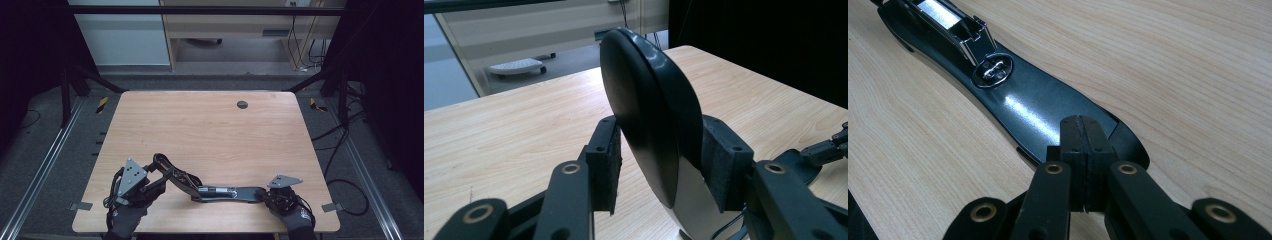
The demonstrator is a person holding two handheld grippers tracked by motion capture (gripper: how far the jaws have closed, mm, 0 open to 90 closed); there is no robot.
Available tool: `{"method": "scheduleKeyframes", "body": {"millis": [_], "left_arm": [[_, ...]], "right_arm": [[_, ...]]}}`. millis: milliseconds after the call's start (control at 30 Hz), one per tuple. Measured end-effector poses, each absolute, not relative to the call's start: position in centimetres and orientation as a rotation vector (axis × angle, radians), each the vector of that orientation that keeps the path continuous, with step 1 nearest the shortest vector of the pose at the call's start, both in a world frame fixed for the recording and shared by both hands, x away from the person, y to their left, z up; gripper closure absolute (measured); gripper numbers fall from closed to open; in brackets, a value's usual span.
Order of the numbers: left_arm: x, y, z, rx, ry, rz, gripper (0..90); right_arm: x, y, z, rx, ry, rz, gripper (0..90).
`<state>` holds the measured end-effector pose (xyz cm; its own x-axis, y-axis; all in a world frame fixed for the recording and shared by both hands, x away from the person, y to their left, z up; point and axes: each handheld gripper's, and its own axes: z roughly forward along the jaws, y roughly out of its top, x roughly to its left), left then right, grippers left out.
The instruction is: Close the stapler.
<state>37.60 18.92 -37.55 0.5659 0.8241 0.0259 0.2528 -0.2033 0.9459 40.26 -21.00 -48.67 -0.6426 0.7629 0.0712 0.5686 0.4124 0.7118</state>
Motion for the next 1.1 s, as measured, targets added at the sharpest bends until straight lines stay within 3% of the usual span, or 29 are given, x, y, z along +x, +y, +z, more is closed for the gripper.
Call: {"method": "scheduleKeyframes", "body": {"millis": [1100], "left_arm": [[37.60,18.11,-37.20,1.754,0.872,0.692,54.1]], "right_arm": [[40.06,-20.85,-48.70,1.114,2.396,1.038,90.0]]}}
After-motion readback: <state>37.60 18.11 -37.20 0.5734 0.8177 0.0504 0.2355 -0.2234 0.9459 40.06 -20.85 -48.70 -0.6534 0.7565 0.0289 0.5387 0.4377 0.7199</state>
